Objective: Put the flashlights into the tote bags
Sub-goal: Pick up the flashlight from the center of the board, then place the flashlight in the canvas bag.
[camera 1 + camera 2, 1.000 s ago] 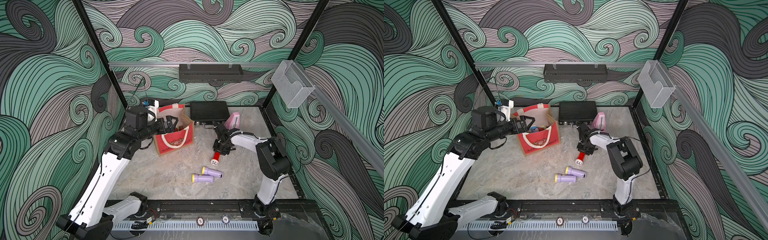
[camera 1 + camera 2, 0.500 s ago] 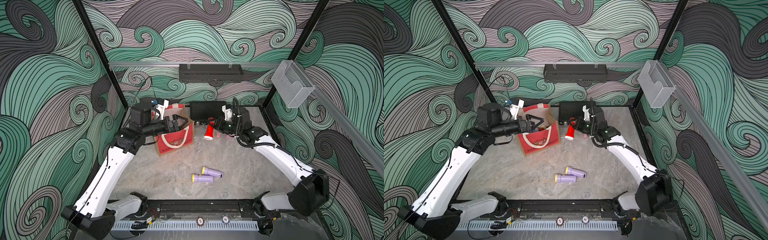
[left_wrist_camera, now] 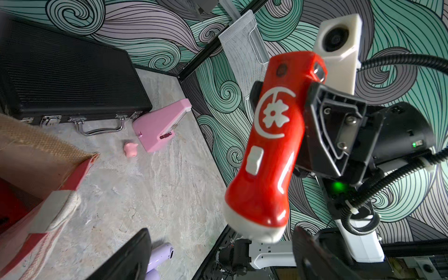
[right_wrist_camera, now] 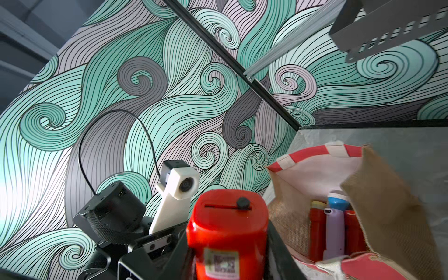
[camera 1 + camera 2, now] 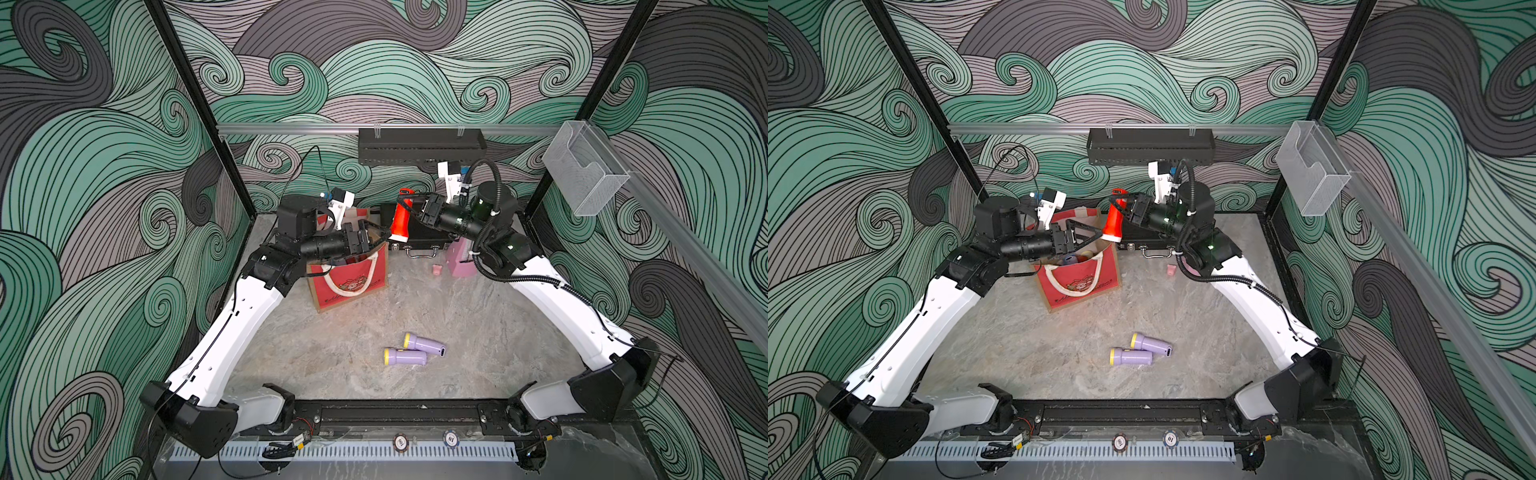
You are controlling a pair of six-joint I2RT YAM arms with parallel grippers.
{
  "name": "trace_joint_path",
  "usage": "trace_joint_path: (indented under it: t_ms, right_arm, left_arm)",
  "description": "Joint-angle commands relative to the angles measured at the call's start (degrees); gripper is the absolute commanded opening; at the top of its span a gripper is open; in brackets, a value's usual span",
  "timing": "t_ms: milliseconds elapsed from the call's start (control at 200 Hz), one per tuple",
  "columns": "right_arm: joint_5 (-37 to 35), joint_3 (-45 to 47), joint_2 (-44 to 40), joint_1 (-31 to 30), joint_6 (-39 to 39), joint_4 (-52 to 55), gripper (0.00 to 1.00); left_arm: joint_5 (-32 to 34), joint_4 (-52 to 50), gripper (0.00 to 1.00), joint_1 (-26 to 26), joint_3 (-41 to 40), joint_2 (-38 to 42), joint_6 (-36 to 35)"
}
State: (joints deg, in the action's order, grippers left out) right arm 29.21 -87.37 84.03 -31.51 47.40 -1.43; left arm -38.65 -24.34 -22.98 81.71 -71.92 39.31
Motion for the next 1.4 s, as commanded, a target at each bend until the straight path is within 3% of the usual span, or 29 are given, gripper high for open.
trace_joint_path:
  t_ms: [0,325,670,1111,1276,1396]
  right_arm:
    - [1.2,-1.3,1.56,-1.41,0.67,-1.45,0.0]
    - [1.24,-3.94,3.25,-4.46,-0.63,0.77,0.0]
    - [2.38,-4.21,3.79,-5.0,-0.57,1.06,0.0]
    - [1.81,-5.6,5.84,-4.98,-0.54,3.34,0.0]
    - [0.61,-5.35,6.04,-4.99,-0.84,5.29,0.0]
    - [0.72,-5.26,6.41,-5.04,-0.47,5.6,0.0]
  left_arm:
    - [-0.52,4.77,0.9,-0.31,1.87,-0.44,1.04]
    - [-1.12,5.1,0.82,-0.31,1.92,-0.91,0.39]
    - [-0.98,5.7,0.59,-0.35,2.05,-2.11,0.16]
    - [-2.21,7.18,0.49,-0.48,2.07,-4.64,-0.2]
    - [-1.97,6.78,0.4,-0.55,1.7,-4.81,-0.92]
    - [-1.43,6.17,0.25,-0.49,1.61,-4.72,-1.49]
